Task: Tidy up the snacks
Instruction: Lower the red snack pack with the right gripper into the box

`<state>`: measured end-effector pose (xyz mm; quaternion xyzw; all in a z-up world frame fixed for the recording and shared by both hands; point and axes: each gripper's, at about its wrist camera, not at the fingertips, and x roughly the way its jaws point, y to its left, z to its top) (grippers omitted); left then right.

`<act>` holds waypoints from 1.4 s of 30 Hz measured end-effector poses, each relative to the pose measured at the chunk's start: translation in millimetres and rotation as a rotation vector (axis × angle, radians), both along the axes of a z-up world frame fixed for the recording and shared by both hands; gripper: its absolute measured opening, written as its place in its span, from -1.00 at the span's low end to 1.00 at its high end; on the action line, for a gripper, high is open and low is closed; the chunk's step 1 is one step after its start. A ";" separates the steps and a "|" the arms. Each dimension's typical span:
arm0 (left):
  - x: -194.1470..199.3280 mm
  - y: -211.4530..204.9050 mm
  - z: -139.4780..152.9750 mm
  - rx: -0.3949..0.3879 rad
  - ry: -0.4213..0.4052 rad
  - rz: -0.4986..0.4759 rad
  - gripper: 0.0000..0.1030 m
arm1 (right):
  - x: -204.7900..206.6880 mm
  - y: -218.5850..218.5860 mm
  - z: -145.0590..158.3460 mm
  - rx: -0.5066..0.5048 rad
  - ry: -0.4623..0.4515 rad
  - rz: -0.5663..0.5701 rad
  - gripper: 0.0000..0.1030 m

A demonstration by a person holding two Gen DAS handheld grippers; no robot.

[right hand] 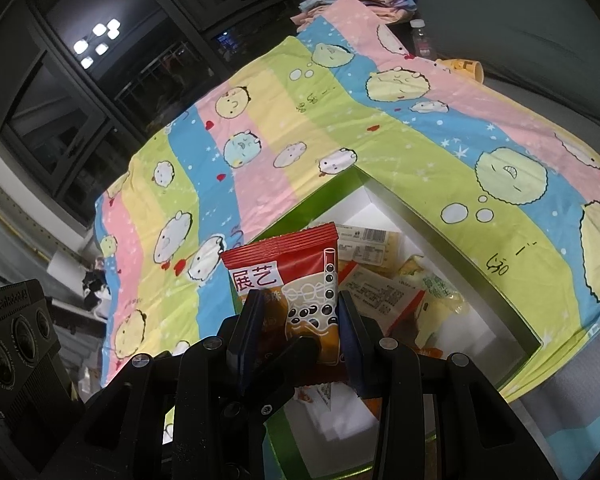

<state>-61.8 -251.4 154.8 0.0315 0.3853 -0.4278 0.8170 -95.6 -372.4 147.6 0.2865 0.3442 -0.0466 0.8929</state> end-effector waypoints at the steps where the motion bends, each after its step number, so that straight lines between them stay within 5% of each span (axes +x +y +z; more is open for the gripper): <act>1: 1.0 -0.5 0.5 0.000 -0.001 0.000 -0.35 | 1.2 -0.3 0.4 0.000 -0.001 0.001 -0.22; 42: 39.4 -29.7 -17.5 0.030 0.056 -0.038 -0.32 | 38.6 -28.7 -22.8 0.065 0.055 -0.033 -0.22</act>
